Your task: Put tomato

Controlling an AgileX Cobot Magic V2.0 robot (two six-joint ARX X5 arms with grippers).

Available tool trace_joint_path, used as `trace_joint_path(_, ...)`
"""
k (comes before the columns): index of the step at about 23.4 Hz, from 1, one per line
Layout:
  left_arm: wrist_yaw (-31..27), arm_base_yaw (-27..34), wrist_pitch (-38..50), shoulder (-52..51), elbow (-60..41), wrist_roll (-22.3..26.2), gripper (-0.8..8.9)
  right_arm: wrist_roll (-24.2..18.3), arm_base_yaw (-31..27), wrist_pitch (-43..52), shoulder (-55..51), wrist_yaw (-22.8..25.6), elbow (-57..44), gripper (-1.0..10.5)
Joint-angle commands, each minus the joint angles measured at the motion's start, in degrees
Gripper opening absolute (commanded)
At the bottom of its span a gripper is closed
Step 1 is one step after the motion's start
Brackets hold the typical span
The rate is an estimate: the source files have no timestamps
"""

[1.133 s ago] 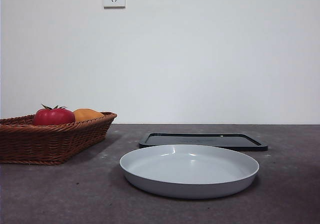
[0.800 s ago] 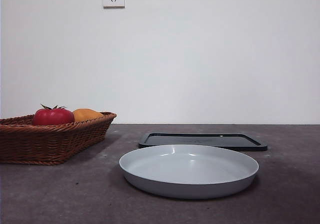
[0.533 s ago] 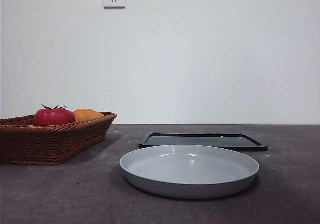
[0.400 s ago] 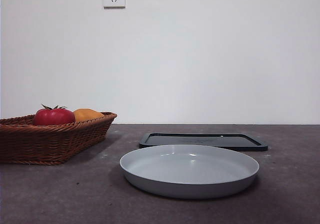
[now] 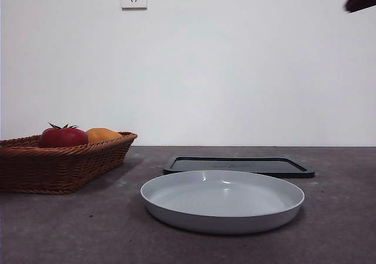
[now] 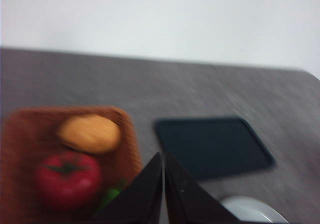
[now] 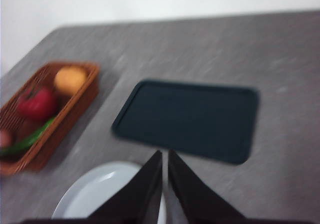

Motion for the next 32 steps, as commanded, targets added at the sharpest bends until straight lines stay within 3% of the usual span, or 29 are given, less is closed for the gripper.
trace_joint_path(1,3.04,-1.70,-1.31,2.64,2.08,-0.11,0.08,-1.99,3.39,-1.88,2.23,-0.17,1.88,0.1)
trace_joint_path(6,7.10,-4.90,-5.38,5.20,2.27,-0.13,0.08,-2.21,7.93,-3.78,3.41,-0.17,2.03,0.1)
trace_joint_path(13,7.15,-5.97,-8.17,5.62,2.27,-0.04,0.27,-2.16,9.33,-3.56,3.39,0.04,2.03,0.1)
trace_joint_path(15,7.15,-5.97,-7.76,5.62,2.27,-0.04,0.98,-2.16,9.33,-3.39,3.39,0.04,2.03,0.2)
trace_joint_path(16,7.15,-5.97,-7.67,5.62,2.27,-0.04,1.65,-2.19,9.33,-3.34,3.41,0.28,2.03,0.8)
trace_joint_path(19,7.15,-5.97,-7.67,5.62,2.27,-0.07,5.07,-2.16,9.33,-2.93,3.39,2.64,2.03,4.5)
trace_joint_path(21,7.15,-5.97,-7.67,5.62,2.27,-0.09,6.73,-2.16,9.33,-2.75,3.39,3.28,2.03,5.5)
trace_joint_path(29,7.04,-5.86,-7.67,5.64,2.29,0.50,6.87,-2.16,9.33,-1.88,3.39,3.17,2.03,5.5)
trace_joint_path(32,2.56,-4.61,-8.83,6.27,3.52,1.60,6.87,-2.14,9.33,-1.86,3.39,3.04,2.03,5.5)
